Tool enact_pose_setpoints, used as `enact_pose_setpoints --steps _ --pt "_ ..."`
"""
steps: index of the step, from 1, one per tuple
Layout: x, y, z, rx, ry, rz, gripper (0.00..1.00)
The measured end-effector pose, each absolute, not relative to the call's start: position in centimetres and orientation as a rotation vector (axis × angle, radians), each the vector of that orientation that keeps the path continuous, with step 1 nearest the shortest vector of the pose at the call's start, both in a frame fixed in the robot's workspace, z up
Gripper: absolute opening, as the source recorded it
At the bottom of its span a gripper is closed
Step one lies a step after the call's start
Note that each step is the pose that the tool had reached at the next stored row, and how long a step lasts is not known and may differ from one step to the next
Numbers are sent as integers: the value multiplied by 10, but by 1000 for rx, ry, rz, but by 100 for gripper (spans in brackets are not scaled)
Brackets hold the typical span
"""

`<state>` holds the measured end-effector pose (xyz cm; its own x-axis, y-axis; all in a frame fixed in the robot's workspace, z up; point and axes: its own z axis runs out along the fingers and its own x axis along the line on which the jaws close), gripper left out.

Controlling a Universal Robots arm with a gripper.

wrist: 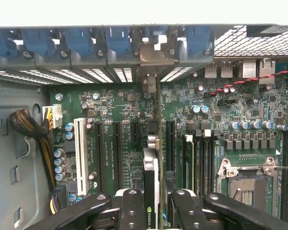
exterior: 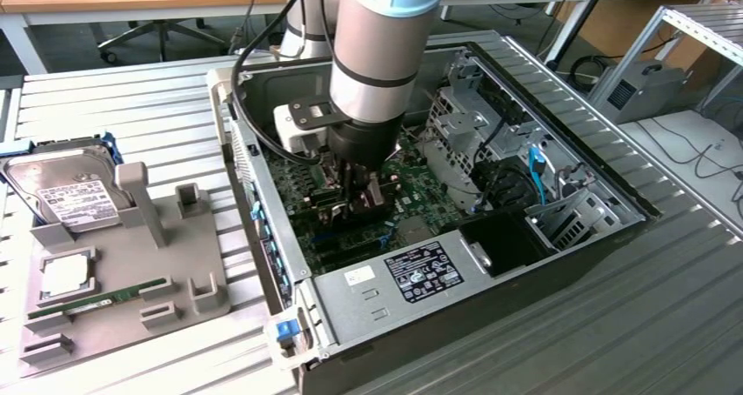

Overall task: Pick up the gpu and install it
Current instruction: 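Insert the gpu into the slot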

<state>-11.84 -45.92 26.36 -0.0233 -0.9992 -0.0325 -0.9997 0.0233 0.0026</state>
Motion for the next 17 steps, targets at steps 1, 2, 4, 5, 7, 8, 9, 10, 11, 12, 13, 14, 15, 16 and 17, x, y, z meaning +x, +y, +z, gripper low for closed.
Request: enact_pose_setpoints --steps 1,2,4,5,7,8,9,10,11,12,13,14,15,16,17 --pt "-119 -459 264 -2180 2232 38 27" --pt "-119 -459 264 -2180 2232 38 27" --pt "-119 -459 264 -2180 2232 38 27" --pt "-119 -459 264 -2180 2232 38 27" --pt "-119 -459 264 -2180 2232 38 27" --pt "-119 -459 264 -2180 2232 38 27" --pt "-119 -459 264 -2180 2232 38 27" --pt "-119 -459 264 -2180 2232 38 27" --pt "-119 -459 264 -2180 2232 38 27" --pt "-120 -459 264 -2180 2232 38 27" --pt "-120 -459 264 -2180 2232 38 27" --pt "-120 -459 264 -2180 2232 38 27" --pt "-120 -459 264 -2180 2232 38 27" --pt "-120 -459 264 -2180 2232 38 27" --pt "-120 -459 264 -2180 2232 38 27"
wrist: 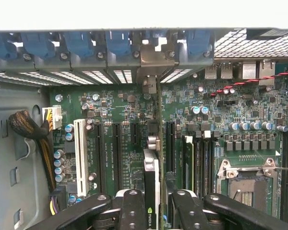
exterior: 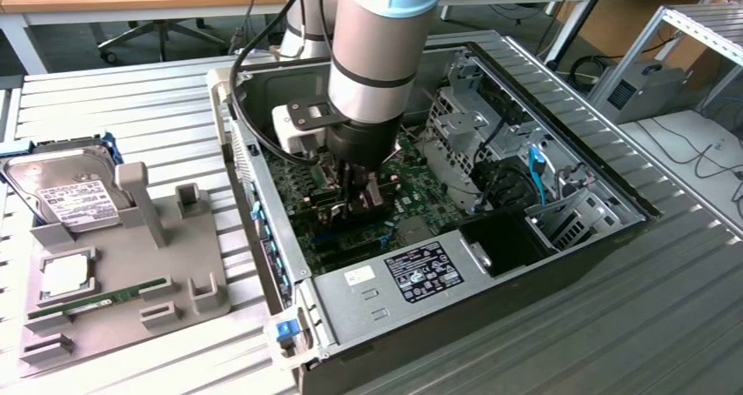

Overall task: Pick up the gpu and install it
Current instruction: 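Insert the gpu into the slot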

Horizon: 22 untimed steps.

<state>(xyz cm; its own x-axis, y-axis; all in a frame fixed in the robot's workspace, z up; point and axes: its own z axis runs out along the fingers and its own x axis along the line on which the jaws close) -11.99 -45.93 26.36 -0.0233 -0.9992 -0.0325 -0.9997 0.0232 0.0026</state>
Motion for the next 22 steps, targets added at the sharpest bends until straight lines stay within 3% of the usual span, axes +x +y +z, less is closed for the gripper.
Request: enact_pose_setpoints --steps 12,14,15,22 --pt "-120 -459 264 -2180 2232 39 27" --pt "-120 -459 263 -2180 2232 39 28" --pt "-120 -459 263 -2180 2232 38 34" --pt "-120 -459 271 -2180 2232 38 34"
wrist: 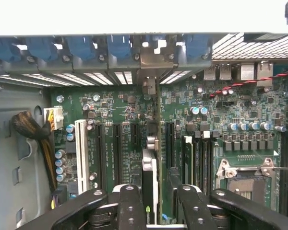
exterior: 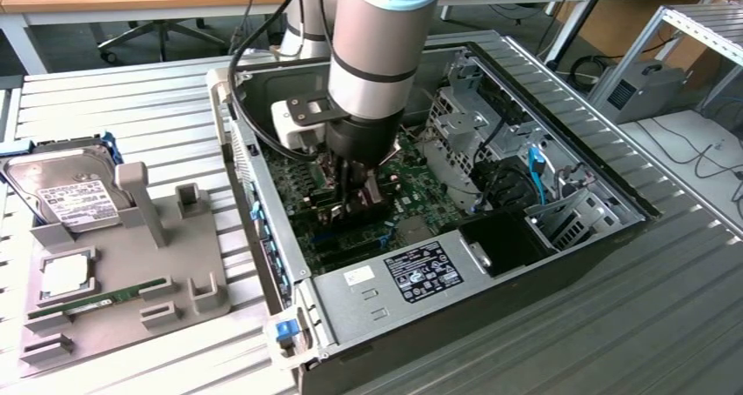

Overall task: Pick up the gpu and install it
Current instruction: 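Insert the gpu into the slot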

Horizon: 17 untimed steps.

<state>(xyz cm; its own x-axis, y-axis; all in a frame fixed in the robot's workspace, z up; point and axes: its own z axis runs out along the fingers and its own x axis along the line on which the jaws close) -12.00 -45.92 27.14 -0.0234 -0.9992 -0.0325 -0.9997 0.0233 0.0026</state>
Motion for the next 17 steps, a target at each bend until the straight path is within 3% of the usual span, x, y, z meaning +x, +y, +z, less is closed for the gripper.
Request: enact_pose_setpoints --steps 17 --pt "-120 -459 338 -2180 2232 38 34"
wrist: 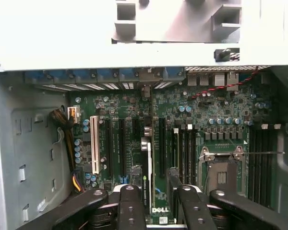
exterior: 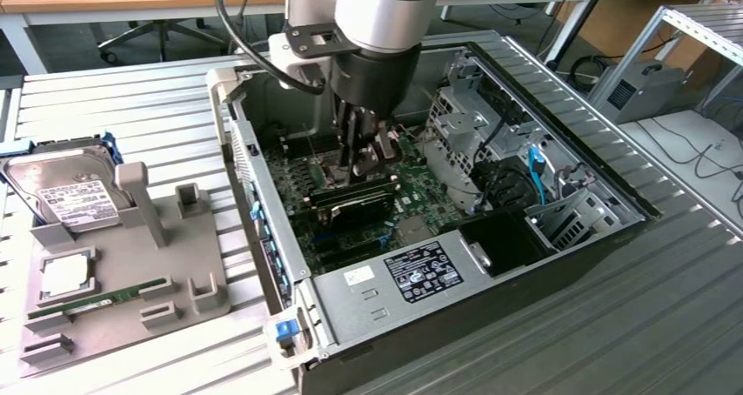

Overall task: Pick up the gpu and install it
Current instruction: 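Insert the gpu into the slot, then press down on the gpu until it lock into place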

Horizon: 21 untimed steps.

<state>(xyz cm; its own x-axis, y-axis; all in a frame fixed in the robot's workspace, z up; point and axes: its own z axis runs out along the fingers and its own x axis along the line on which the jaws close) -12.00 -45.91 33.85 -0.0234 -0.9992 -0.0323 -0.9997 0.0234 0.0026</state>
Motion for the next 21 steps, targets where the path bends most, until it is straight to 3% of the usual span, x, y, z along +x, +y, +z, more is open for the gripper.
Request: enact_pose_setpoints --steps 21 --pt "-104 -459 339 -2180 2232 38 34"
